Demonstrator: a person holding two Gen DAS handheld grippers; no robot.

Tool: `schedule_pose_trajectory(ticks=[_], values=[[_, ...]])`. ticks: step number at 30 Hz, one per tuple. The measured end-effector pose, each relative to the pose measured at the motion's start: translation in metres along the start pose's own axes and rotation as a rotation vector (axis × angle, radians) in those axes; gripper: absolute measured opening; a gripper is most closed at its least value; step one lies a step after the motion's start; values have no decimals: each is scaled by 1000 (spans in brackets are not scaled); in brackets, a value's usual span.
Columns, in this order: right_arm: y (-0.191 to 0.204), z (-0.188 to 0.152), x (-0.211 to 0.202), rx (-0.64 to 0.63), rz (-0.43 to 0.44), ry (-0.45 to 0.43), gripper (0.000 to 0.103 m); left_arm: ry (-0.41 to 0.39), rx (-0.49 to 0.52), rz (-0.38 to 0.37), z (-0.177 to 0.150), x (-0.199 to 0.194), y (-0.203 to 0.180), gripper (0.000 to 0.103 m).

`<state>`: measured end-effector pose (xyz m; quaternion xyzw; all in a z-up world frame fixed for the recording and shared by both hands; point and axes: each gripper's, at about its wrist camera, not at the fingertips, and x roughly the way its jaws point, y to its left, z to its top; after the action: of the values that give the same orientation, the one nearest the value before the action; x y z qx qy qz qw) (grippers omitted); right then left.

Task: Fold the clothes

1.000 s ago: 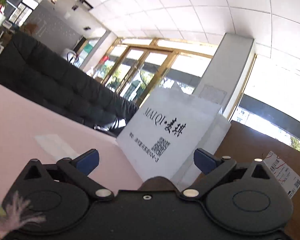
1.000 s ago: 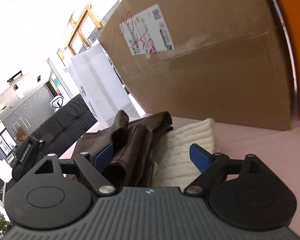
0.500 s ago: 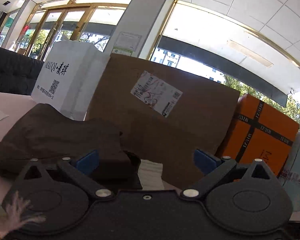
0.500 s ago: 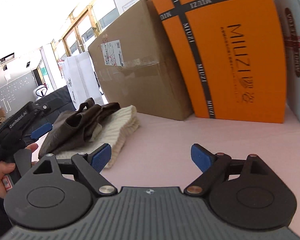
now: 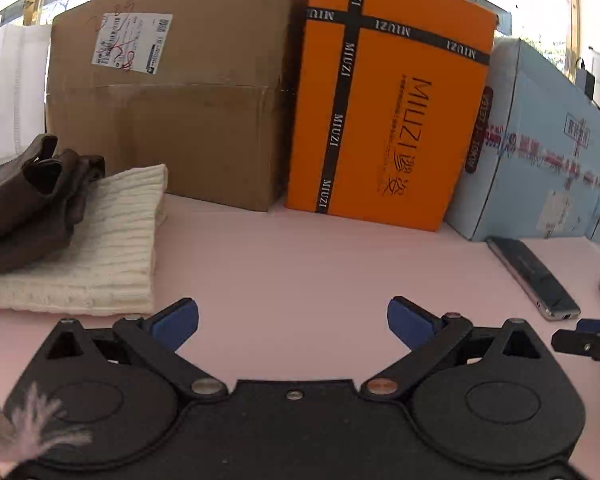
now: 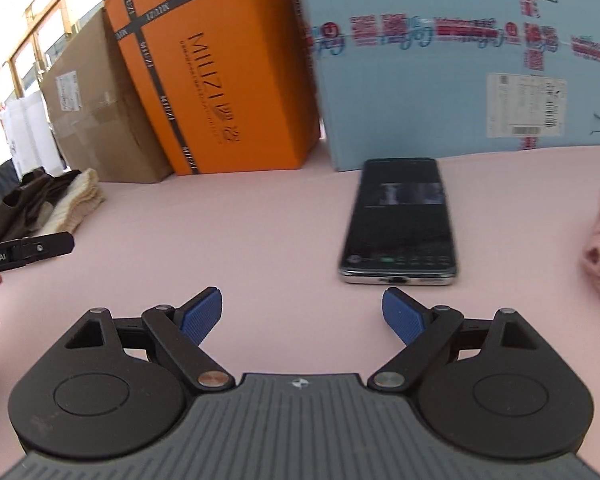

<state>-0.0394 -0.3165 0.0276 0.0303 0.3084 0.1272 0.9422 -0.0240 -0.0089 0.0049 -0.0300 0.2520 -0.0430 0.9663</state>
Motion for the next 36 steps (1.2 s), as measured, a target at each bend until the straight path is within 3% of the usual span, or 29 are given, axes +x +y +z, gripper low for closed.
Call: schedule_pose_trajectory(ticks=[4, 7, 10, 14, 22, 28, 36], values=[[-17, -1, -2, -15, -98, 15, 87, 61, -10, 27, -1, 6, 7, 103], [-28, 2, 0, 8, -152, 17, 87, 116, 12, 98, -1, 11, 6, 103], [-34, 5, 4, 9, -188, 19, 88, 163, 31, 80, -4, 17, 2, 103], [-39, 8, 9, 12, -229, 30, 103, 152, 35, 55, -7, 19, 2, 103], [-41, 7, 12, 15, -233, 35, 103, 142, 6, 44, -7, 21, 4, 103], [-41, 6, 12, 16, -231, 33, 103, 113, -87, -8, -4, 21, 16, 103], [-41, 6, 13, 16, -230, 33, 103, 110, -85, -6, -4, 21, 14, 103]])
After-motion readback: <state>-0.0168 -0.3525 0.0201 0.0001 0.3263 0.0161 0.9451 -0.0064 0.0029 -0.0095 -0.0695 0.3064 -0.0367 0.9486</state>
